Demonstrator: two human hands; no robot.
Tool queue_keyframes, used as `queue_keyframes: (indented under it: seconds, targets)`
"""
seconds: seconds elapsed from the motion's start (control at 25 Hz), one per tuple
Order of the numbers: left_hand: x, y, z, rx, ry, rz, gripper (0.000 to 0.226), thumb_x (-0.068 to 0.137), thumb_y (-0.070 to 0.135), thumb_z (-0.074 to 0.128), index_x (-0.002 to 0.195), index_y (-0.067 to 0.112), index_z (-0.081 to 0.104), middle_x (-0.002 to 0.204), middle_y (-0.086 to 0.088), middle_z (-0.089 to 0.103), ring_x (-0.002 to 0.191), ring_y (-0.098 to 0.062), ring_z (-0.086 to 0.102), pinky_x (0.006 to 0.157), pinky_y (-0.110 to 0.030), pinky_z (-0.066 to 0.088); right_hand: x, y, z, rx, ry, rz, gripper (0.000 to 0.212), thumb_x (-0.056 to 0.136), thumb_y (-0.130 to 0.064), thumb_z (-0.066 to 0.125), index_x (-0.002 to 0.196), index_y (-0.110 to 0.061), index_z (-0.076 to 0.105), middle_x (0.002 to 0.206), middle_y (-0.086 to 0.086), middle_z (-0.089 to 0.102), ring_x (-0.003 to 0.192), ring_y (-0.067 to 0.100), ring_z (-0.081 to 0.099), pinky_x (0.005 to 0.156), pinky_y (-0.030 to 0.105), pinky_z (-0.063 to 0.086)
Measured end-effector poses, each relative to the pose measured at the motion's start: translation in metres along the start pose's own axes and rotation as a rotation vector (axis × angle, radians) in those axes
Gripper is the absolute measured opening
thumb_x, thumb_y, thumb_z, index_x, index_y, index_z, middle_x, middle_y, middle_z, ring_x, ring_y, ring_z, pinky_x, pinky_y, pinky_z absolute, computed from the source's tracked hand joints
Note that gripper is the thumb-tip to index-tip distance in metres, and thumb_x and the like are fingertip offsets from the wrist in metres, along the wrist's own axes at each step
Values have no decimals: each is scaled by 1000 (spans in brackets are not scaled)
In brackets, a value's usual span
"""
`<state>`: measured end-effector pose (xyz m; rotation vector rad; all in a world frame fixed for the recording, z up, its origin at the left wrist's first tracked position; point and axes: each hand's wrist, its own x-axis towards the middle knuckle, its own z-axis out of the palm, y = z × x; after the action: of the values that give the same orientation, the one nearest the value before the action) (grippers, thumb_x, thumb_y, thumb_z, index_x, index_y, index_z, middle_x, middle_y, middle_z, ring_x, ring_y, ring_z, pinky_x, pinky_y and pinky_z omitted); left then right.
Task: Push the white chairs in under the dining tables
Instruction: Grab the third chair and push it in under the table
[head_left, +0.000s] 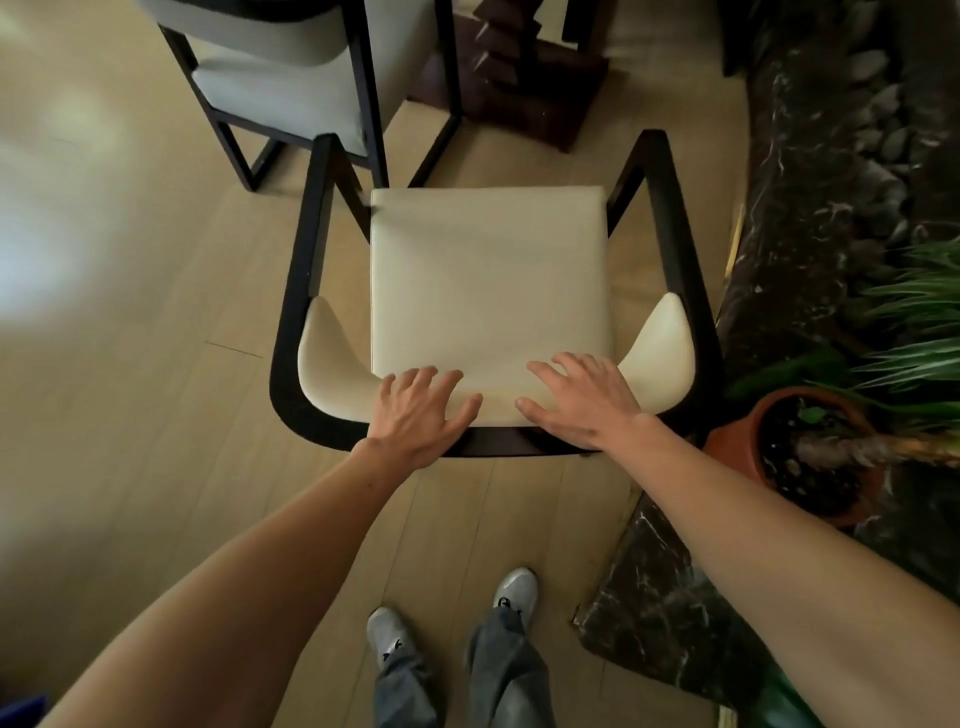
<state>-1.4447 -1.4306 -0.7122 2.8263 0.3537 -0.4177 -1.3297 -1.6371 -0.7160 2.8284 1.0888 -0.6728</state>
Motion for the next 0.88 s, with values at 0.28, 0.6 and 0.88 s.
queue_keyframes:
  seconds: [0.28,0.6,0.88]
  targets:
    - [4,-15,35,37,-65,18,62,94,66,22,130,27,53,128,-6,60,122,-30,52,104,-46,36,5,2,41,37,-32,12,83,84,-79,9,140,-31,49,142,9,52,128,31,48,107,47,32]
    - [7,-21,42,65,-40,33,71,89,68,7,120,31,60,104,1,68,103,-24,62,93,-42,43,-1,9,52,28,46,49,87,85,-82,4,130,-31,59,121,4,67,116,27,59,98,43,41]
    - [12,-29,47,47,-11,61,64,93,65,11,114,31,61,101,5,69,101,-21,63,93,-41,43,4,4,57,12,98,52,84,86,-79,7,125,-30,62,108,0,70,106,22,62,95,42,39]
